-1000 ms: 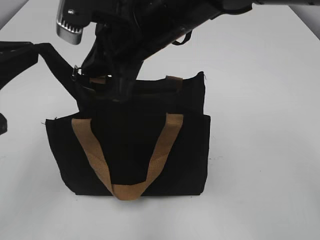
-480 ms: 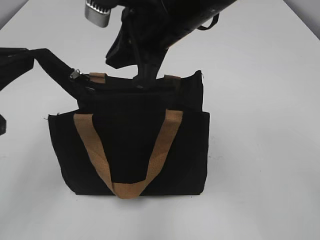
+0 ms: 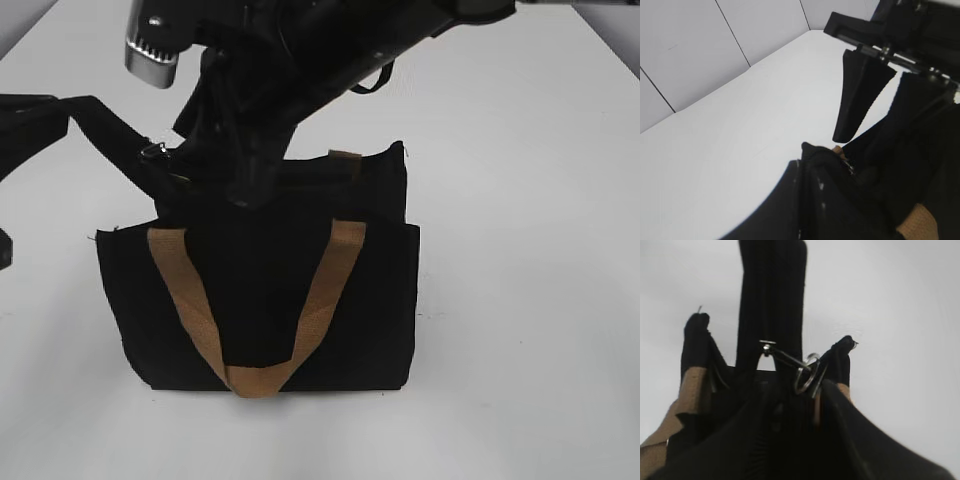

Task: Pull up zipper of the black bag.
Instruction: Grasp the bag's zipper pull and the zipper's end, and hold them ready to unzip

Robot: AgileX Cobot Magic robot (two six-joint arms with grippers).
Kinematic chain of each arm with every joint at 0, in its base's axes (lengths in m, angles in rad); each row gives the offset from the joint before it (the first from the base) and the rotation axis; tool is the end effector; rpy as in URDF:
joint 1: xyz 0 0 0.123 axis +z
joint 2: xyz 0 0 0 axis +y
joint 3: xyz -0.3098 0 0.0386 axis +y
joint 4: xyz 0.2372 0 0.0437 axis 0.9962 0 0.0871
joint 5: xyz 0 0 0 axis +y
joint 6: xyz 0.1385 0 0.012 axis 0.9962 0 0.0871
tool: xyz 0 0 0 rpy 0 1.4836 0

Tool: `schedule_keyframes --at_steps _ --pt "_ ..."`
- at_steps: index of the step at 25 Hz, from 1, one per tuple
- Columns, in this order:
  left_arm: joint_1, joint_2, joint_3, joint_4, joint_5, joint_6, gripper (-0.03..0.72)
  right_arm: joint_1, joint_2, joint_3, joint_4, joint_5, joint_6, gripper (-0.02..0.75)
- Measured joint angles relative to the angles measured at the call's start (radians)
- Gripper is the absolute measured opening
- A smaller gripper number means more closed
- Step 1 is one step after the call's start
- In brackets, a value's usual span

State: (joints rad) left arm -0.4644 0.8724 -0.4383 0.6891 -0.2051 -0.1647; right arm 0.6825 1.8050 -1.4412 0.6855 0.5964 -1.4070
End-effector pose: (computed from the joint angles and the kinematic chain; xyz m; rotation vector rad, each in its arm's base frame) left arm 0.1702 -0.1053 0.2992 0.9081 1.5048 -0.0780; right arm 0.3108 0.3164 0.2822 -1.6882 1.5565 0.3562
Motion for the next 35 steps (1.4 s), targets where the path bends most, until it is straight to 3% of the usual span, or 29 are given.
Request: schedule_keyframes --at_steps 5,31,35 --pt "0.000 0.000 0.000 0.000 -0.014 0.000 0.003 0.000 0.005 0.000 0.027 -0.055 -0.007 0.241" --pt "0.000 0.000 0.000 -0.002 -0.014 0.000 0.003 0.000 0.024 0.000 0.040 -0.049 -0.047 0.235" --pt "0.000 0.000 0.000 -0.004 -0.014 0.000 0.003 0.000 0.028 0.000 0.041 -0.052 -0.057 0.176"
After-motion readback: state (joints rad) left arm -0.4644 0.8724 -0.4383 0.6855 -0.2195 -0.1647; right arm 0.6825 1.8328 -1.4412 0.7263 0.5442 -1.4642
